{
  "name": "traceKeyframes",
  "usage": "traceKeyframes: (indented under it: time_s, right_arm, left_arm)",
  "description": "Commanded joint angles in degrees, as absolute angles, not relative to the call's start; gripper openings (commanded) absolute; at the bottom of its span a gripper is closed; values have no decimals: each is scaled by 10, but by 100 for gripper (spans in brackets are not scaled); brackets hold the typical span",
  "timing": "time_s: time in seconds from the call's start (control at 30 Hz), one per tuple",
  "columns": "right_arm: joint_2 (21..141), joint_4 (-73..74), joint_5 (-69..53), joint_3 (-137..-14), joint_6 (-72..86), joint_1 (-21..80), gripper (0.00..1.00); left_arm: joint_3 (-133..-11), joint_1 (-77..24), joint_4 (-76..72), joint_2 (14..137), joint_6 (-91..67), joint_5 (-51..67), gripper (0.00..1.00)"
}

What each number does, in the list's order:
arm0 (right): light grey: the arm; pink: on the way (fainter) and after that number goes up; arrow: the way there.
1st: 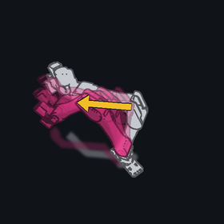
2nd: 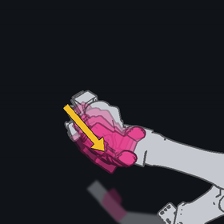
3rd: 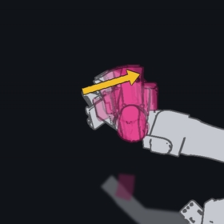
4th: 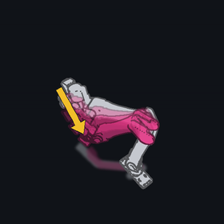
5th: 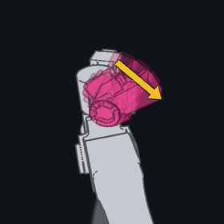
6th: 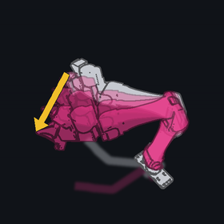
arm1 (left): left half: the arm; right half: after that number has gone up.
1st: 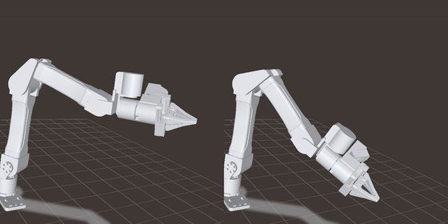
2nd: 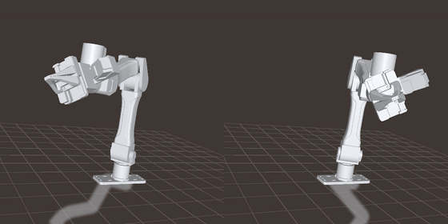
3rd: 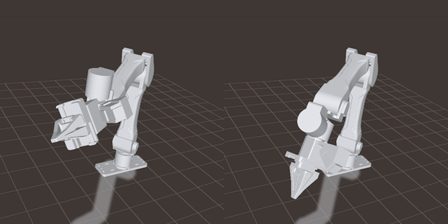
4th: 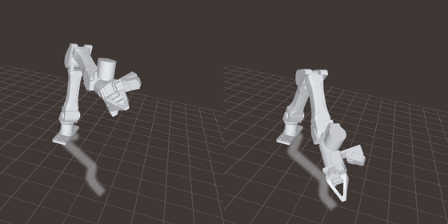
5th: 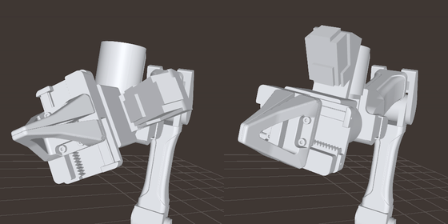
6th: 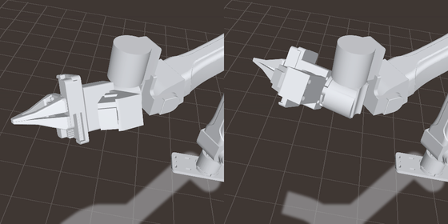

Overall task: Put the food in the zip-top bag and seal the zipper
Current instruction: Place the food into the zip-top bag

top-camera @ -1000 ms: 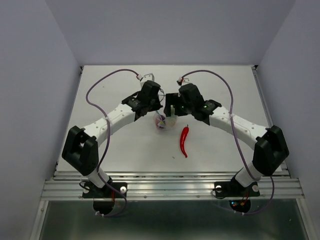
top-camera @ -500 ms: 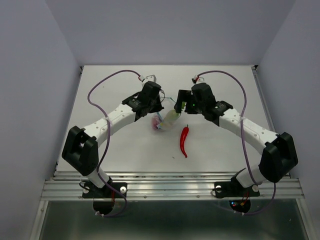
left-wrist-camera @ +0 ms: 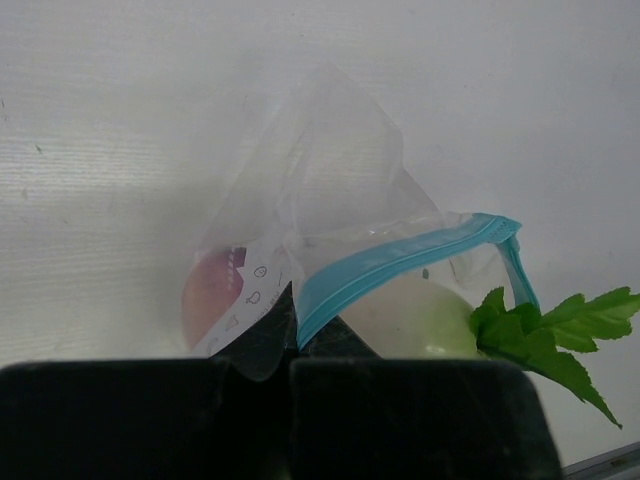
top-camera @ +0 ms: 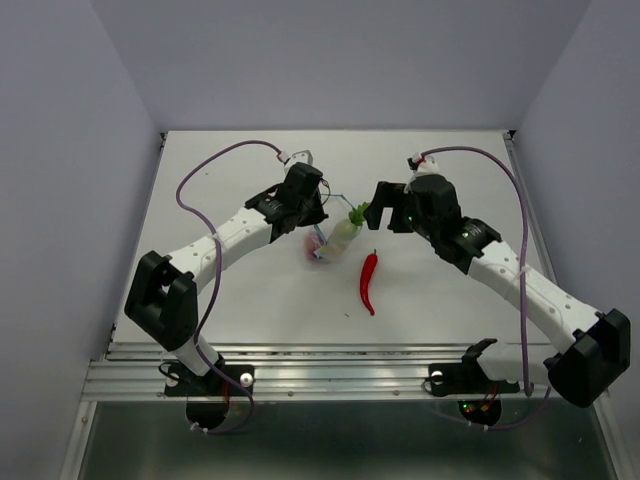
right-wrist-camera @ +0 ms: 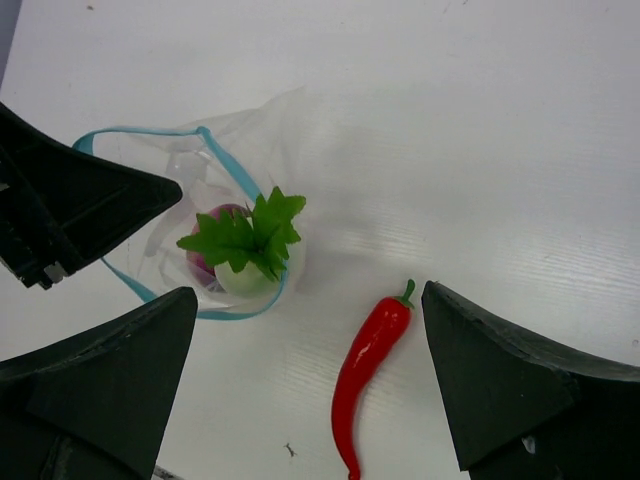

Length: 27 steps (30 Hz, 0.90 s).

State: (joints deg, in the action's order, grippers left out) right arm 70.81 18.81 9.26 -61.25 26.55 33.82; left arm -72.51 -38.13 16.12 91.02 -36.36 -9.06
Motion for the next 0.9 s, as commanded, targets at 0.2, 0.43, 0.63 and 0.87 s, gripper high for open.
traceKeyframes:
  time_s: [0.2, 0.43, 0.63, 0.87]
  right_arm:
    - [721, 201, 117, -575, 308, 340, 100]
    - [750, 203, 162, -591, 330, 340, 100]
    - [775, 198, 148, -614, 337, 340, 100]
    - [758, 183, 115, -604, 333, 340, 100]
  left_arm:
    - [-745, -381, 154, 912, -375, -85, 0]
    - [-740, -381, 149, 907, -372, -81, 0]
    - [-734, -381, 146, 904, -373, -79, 0]
    - [-730, -381, 142, 902, -374, -81, 0]
